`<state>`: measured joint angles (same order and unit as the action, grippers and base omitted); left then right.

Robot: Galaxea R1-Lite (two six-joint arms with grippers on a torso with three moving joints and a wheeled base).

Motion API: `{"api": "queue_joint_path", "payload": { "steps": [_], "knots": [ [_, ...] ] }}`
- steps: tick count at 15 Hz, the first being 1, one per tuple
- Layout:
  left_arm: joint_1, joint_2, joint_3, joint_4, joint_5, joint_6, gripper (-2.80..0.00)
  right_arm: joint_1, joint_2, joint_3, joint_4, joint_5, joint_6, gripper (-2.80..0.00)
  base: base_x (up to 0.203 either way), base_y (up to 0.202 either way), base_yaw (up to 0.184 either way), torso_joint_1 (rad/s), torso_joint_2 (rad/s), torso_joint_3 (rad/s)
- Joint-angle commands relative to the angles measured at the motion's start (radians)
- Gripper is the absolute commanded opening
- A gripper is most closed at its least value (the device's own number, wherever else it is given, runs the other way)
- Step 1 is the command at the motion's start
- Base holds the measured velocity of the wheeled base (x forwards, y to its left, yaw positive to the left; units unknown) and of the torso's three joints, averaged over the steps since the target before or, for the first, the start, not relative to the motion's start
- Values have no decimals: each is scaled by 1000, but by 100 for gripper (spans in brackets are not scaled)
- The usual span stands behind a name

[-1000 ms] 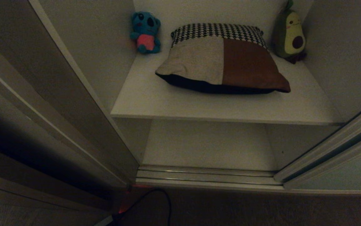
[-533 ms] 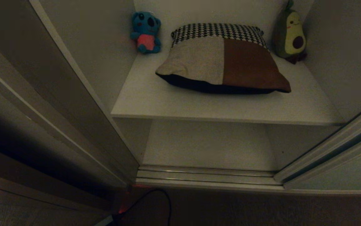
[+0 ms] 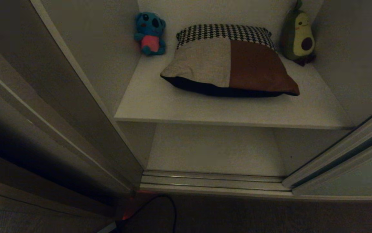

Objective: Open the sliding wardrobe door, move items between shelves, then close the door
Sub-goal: Close the door

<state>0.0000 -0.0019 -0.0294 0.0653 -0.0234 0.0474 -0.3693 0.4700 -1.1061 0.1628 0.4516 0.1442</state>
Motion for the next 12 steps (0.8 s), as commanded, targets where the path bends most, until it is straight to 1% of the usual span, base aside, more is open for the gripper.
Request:
{"api": "queue_joint_path", "payload": {
  "steps": [1,2,3,4,6,8,10,12],
  "knots": [
    [0,3,0,1,0,0,-280,103,-17,136,18,-73,-91,-280,0,0,0,0,0,0],
    [0,3,-1,1,0,0,-280,155,-39,229,35,-154,-169,-280,0,0,0,0,0,0],
    [0,3,-1,1,0,0,-280,207,-73,313,47,-230,-227,-280,0,0,0,0,0,0],
    [0,3,0,1,0,0,-280,257,-140,417,57,-296,-269,-280,0,0,0,0,0,0],
    [0,3,0,1,0,0,-280,322,-258,622,68,-379,-319,-280,0,0,0,0,0,0],
    [0,3,0,1,0,0,-280,350,-319,795,72,-419,-332,-280,0,0,0,0,0,0],
    [0,3,-1,1,0,0,-280,359,-446,874,80,-412,-322,-280,0,0,0,0,0,0],
    [0,3,0,1,0,0,-280,366,-474,956,40,-398,-298,-280,0,0,0,0,0,0]
  ]
}}
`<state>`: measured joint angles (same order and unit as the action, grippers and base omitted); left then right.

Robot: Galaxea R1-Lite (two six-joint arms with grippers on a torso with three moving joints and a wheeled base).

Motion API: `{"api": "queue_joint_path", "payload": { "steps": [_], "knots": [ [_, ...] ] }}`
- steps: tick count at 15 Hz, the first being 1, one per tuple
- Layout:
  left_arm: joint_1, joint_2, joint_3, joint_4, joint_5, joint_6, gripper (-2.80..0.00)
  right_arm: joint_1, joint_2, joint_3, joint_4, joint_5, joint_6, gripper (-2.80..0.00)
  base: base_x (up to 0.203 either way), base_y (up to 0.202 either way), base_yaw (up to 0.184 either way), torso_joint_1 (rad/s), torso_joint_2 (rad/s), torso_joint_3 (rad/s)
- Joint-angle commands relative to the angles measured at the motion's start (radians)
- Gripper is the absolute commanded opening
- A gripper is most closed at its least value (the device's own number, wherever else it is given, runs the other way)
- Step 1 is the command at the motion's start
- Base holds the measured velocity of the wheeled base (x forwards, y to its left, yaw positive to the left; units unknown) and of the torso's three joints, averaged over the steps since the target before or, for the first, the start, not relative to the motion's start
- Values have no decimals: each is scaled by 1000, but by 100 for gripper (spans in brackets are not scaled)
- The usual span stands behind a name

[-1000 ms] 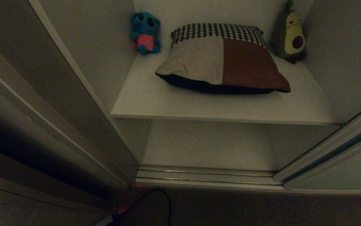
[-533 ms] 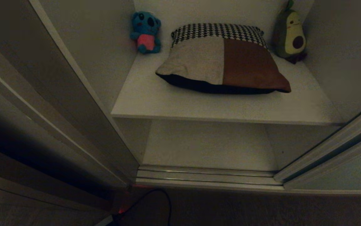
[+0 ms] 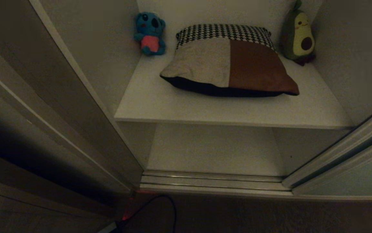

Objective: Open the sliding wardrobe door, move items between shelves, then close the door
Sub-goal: Close the door

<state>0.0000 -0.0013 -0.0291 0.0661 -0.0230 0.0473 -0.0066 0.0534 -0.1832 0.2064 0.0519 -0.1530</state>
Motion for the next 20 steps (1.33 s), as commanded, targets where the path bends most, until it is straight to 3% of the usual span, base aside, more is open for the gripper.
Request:
{"api": "queue_joint_path", "payload": {
  "steps": [1,4,11,16,20],
  "knots": [
    [0,2,0,0,0,0,-280,4,-56,63,-45,-1,7,-280,0,0,0,0,0,0],
    [0,3,0,0,0,0,-280,5,-55,187,-192,-16,40,-280,0,0,0,0,0,0],
    [0,3,0,1,0,16,-280,5,-55,186,-196,-21,104,-280,0,0,0,0,0,0],
    [0,3,0,0,0,-4,-280,5,-55,186,-196,-23,105,-280,0,0,0,0,0,0],
    [0,3,1,-10,27,-55,-280,5,-55,186,-196,-23,105,-280,-20,12,1,2,1,2]
  ]
}}
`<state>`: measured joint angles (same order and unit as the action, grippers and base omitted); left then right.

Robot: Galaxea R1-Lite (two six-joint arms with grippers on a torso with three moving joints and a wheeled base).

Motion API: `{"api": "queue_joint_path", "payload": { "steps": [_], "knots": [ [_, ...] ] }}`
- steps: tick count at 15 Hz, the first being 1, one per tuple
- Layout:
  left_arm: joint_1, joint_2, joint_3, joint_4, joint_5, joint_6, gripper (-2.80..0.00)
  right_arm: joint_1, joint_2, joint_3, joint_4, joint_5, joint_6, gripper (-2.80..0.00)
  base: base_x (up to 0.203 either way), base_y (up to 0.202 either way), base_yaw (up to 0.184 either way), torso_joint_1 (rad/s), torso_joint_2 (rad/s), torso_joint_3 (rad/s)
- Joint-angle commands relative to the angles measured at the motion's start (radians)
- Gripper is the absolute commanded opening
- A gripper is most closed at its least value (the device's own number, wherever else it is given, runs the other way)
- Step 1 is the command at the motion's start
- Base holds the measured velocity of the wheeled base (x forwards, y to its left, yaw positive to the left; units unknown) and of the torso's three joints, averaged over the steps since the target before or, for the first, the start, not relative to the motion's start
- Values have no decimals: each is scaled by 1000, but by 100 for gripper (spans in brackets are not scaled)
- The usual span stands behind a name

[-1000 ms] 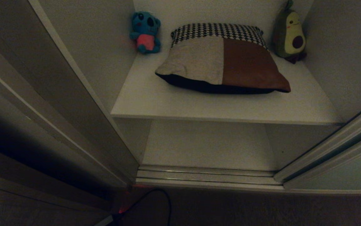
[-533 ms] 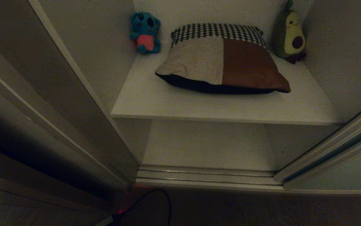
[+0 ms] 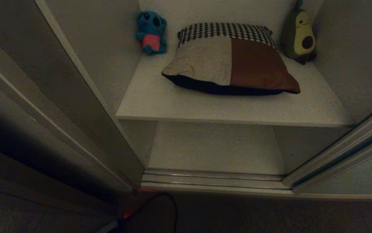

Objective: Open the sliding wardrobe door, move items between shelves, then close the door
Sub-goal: Close the door

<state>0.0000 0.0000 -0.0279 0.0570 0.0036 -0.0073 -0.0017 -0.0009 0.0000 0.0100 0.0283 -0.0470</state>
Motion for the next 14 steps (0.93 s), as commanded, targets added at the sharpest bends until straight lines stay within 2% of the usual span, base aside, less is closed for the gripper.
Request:
{"api": "queue_joint_path", "payload": {
  "steps": [1,7,14],
  "knots": [
    [0,2,2,-6,1,-2,-280,0,-1,3,1,1,-1,-280,-173,115,-3,7,2,3],
    [0,2,2,-8,1,-2,-280,0,-1,3,1,1,-1,-280,-188,182,0,0,4,5],
    [0,2,2,-8,1,0,-280,0,-1,3,1,1,-1,-280,-7,14,4,0,0,0]
  ]
}}
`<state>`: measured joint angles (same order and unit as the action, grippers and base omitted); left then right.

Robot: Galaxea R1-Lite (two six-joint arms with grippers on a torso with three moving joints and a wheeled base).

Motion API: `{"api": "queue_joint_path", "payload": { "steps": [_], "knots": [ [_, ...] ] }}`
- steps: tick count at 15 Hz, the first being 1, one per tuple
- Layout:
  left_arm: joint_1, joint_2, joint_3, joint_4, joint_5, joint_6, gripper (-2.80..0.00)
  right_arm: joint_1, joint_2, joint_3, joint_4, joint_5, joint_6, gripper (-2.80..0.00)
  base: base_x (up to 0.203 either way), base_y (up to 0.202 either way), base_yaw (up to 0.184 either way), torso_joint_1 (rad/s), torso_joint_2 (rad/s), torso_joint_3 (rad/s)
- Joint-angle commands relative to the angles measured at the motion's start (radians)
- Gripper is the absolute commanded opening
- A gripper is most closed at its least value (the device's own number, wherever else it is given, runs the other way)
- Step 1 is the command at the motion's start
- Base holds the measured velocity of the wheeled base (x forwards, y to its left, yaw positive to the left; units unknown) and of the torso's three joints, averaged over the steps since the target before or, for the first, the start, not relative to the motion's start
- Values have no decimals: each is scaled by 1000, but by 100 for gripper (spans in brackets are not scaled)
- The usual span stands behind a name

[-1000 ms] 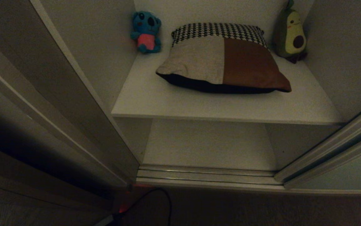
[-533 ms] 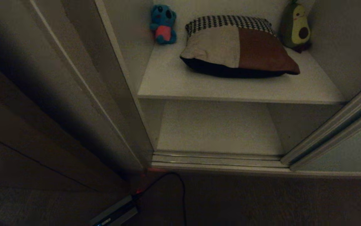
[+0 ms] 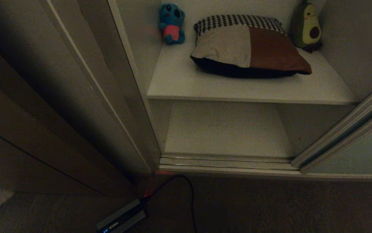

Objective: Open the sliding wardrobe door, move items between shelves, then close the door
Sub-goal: Close the door

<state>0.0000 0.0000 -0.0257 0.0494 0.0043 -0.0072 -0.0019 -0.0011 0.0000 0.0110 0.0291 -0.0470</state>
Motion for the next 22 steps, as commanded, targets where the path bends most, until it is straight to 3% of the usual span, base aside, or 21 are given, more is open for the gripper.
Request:
{"api": "queue_joint_path", "payload": {
  "steps": [1,7,16,22],
  "knots": [
    [0,2,0,0,0,0,-280,-1,0,3,0,0,-1,-280,0,0,0,0,0,0],
    [0,2,0,0,2,0,-280,0,0,3,0,0,-1,-280,-10,-6,1,1,0,1],
    [0,2,1,-2,1,0,-280,0,0,3,0,2,-2,-280,-165,-155,15,3,3,2],
    [0,2,1,-2,0,0,-280,0,0,3,0,2,-1,-280,0,0,0,0,0,0]
  ]
}}
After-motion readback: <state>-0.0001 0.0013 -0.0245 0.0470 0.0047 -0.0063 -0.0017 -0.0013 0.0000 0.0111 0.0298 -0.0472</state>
